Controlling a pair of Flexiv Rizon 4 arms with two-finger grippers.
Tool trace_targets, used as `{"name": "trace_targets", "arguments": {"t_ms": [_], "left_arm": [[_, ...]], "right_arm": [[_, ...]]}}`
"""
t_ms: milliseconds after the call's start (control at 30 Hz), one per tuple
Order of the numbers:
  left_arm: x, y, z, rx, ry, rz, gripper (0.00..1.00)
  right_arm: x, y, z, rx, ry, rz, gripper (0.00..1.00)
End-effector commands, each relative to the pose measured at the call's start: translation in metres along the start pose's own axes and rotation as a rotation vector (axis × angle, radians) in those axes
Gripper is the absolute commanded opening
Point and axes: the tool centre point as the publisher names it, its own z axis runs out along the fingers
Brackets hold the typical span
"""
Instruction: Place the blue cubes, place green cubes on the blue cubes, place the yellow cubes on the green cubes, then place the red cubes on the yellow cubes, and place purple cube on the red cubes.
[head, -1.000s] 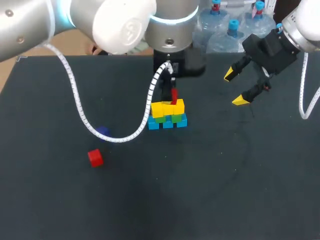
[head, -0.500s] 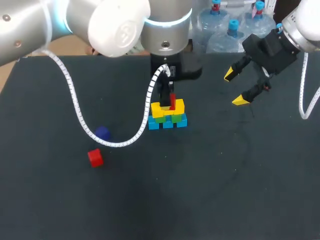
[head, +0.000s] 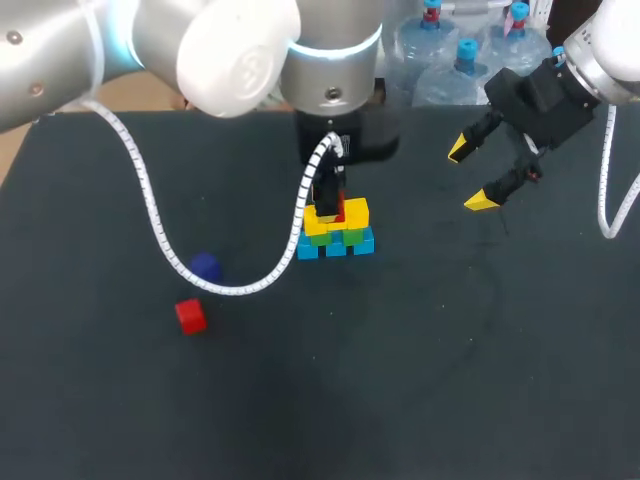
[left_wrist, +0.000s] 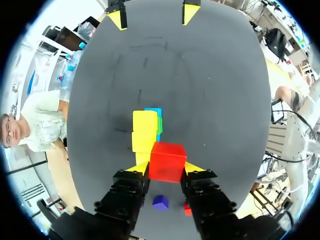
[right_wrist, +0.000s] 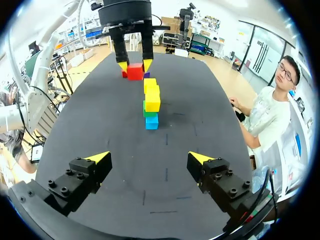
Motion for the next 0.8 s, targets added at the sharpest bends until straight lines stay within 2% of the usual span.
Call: {"name": "trace_targets", "arguments": {"t_ms": [33,167,800], "left_arm": [[-0.001,-0.001,0.0,0.0,0.033,-0.011,0.0],[0.001,-0.001,0.0,-0.003,0.058,-0.02,0.0],[-0.001,0.016,0.01,0.006,0.066,-0.013,0.0]], "right_arm": [[0.0,0.0,0.0,0.0,-0.001,-0.001,1.0],[0.0,0.0,0.0,0.0,-0.001,-0.001,1.0],[0.0,0.0,0.0,0.0,-0.001,-0.001,1.0]]}}
